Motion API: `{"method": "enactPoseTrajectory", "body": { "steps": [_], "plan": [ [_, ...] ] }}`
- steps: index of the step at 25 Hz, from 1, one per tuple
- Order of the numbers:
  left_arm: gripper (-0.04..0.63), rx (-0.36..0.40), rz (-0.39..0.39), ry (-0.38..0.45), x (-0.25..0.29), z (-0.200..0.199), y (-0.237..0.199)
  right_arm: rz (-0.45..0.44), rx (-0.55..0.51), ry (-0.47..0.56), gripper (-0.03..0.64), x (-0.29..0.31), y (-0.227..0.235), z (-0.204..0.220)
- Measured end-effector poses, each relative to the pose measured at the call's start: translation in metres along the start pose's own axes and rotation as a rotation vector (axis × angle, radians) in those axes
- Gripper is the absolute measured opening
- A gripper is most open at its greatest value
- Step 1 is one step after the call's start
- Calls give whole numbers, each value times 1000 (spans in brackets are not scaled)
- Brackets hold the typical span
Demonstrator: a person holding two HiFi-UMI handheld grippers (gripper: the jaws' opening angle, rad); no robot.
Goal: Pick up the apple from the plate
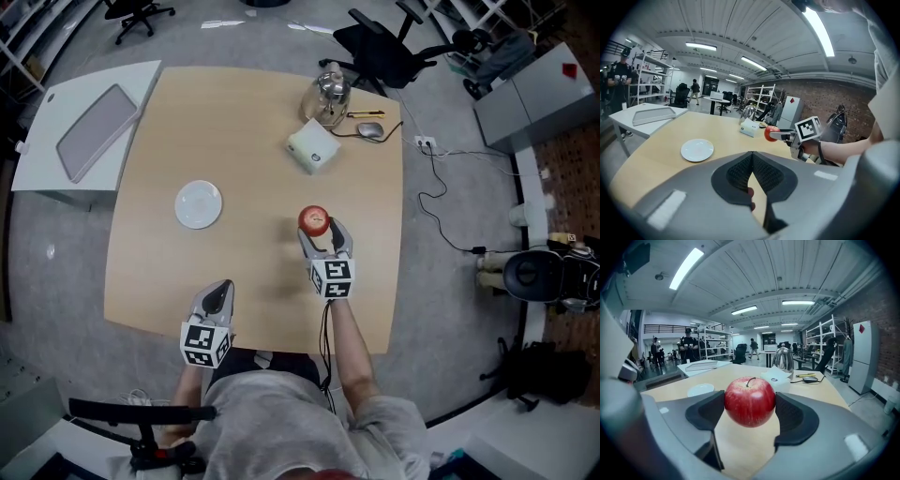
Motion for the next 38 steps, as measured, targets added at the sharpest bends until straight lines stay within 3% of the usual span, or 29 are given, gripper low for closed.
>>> {"method": "enactPoseTrajectory", "body": {
  "steps": [23, 38],
  "plan": [
    [20, 83, 112, -51, 23, 5, 70, 158, 78, -16, 345, -76, 66, 52],
    [20, 77, 168, -122, 47, 14, 114, 176, 138, -56, 345, -95, 105, 96]
  ]
}}
Point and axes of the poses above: the fingertips, and each gripper's own axes: x forward along the fingers, y to its right, z out of its underside, the point moved 8 cm from there along -x, backward along the fingers, and after that the axes turned 14 degrees about -z, right-handed, at the moved point
